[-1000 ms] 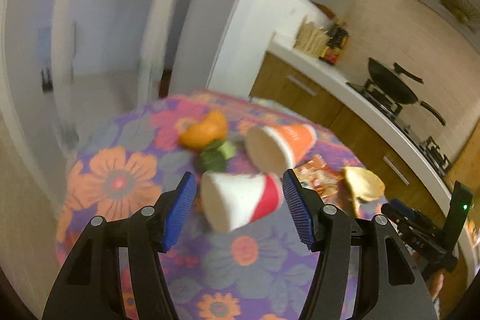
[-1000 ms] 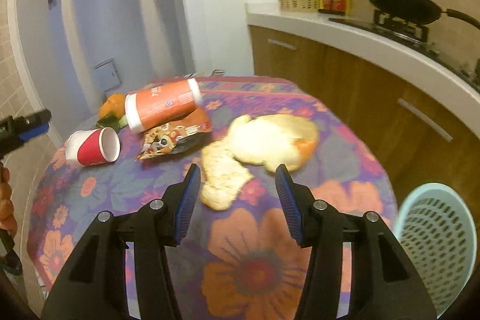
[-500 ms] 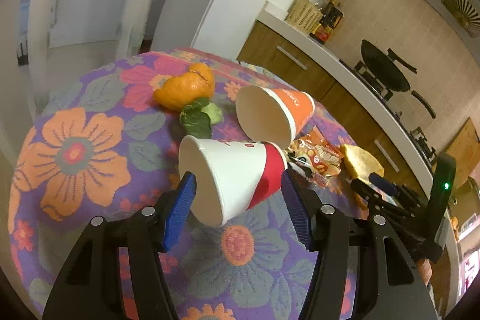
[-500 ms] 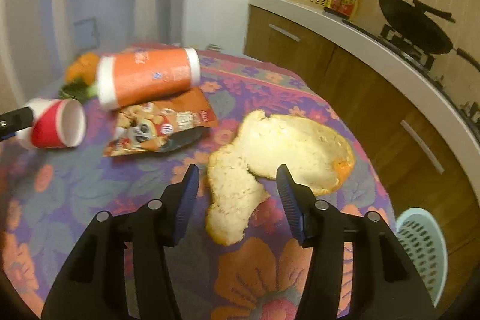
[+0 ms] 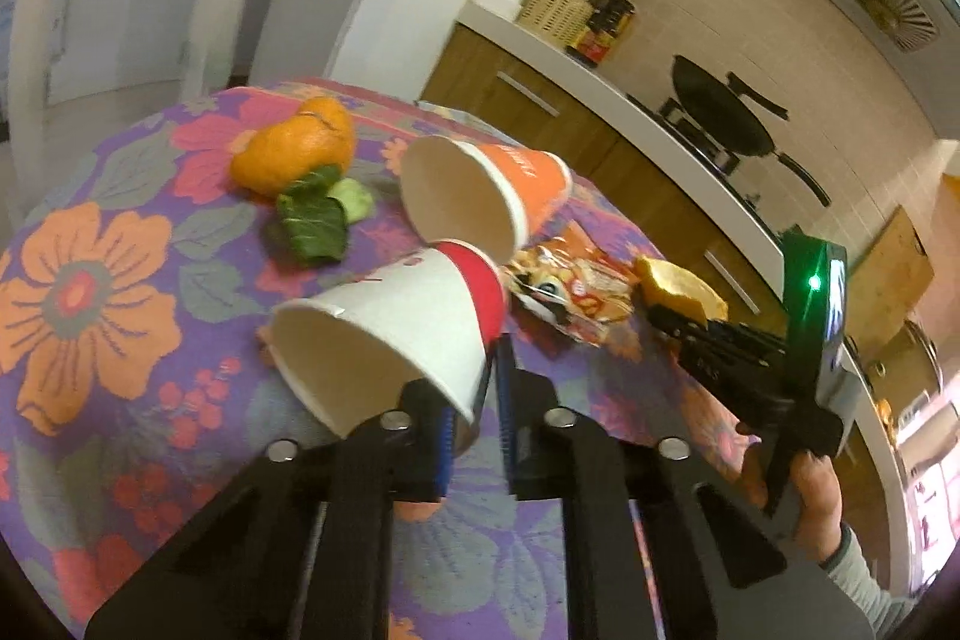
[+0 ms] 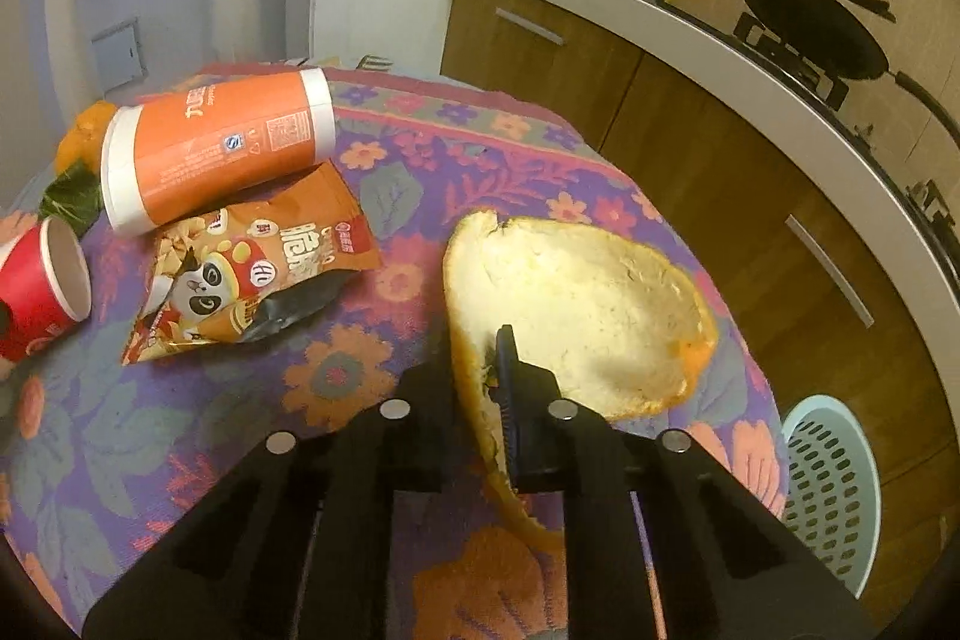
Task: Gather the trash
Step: 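Grasp the red-and-white paper cup with the left tool while the right tool grasps the yellow peel, then carry the paper cup and peel over the wastebasket and open both tools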
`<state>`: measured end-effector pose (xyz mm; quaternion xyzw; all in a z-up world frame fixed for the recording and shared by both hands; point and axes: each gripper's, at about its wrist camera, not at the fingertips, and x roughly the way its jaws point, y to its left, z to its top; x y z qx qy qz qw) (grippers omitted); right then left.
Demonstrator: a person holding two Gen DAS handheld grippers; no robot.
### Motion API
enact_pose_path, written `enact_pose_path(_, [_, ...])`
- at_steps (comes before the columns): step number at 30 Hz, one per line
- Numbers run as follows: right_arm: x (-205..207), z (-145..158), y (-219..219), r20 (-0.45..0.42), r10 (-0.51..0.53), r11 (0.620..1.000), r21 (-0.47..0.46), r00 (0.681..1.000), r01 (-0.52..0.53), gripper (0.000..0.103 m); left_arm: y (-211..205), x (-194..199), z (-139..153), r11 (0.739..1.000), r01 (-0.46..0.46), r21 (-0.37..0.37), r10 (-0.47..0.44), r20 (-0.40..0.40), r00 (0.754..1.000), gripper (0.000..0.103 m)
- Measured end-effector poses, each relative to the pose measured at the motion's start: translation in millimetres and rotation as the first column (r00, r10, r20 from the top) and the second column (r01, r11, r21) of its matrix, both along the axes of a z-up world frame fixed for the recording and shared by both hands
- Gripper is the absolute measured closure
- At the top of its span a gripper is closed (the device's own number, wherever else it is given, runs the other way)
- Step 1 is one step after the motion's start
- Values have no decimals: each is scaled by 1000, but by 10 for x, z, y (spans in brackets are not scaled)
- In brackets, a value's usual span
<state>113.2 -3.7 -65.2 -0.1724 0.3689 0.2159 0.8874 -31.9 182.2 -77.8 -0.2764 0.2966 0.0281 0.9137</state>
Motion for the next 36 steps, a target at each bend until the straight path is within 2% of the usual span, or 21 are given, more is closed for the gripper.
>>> enact_pose_path(5, [-101,127,-174,22,16,995,97,1000,-18,99,-176,-35,120,998,15,58,-15,11,1000,101])
enact_pose_path(9, [-192,263,-382,58,29,983,181,998,-39,100,-268,-55,265,998,49,50,-51,34,998,101])
enact_pose_path(12, [-236,399,-545,72,56,966,248,996,-72,100,-362,-41,393,995,63,75,-66,44,997,101])
enact_pose_path(22, [-424,812,-984,124,88,926,355,988,-127,100,-791,31,768,982,140,130,-153,93,984,101])
enact_pose_path(29, [-539,1030,-1365,168,38,911,399,985,-103,100,-1103,172,980,969,183,168,-202,105,974,101])
enact_pose_path(36, [-571,1103,-2035,186,-91,899,438,978,1,100,-1694,464,1161,931,290,223,-318,102,942,101])
